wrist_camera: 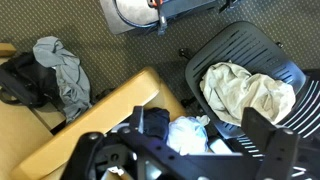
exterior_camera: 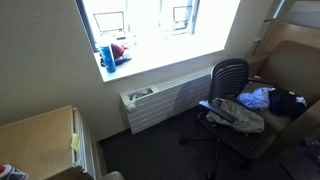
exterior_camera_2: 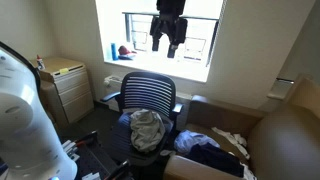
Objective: Place cloth in the chair on the chair's right arm rest
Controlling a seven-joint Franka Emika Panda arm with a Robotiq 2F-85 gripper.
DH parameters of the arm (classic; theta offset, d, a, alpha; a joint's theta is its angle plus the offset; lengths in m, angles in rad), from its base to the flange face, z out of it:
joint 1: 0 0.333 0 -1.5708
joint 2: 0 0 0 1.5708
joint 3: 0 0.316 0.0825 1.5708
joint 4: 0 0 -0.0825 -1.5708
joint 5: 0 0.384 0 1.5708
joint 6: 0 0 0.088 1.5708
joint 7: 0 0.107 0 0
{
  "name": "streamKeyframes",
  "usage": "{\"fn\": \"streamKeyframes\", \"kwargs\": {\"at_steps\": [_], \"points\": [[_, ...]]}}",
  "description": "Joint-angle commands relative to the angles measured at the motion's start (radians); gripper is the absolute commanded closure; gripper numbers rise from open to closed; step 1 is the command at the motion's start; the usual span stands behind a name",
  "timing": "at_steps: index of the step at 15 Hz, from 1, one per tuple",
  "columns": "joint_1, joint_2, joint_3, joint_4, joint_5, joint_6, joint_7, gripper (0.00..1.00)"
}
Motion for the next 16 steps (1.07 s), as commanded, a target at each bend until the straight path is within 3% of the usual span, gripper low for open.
{"fn": "streamKeyframes", "kwargs": {"at_steps": [1,9,10,12,13,16], "points": [[-0.005,0.002,0.004,0.003,0.002,-0.003,-0.002,0.00],[0.003,0.046,0.023,-0.005,-0.036,-0.032,-0.007,0.00],[0.017,0.042,0.031,-0.070,-0.020,-0.041,-0.013,0.00],[0.017,0.010,0.070,-0.205,-0.096,0.000,0.034,0.00],[0.033,0.032,0.077,-0.243,-0.090,-0.008,0.025,0.00],[0.081,0.150,0.156,-0.306,-0.059,0.022,0.159,0.00]]}}
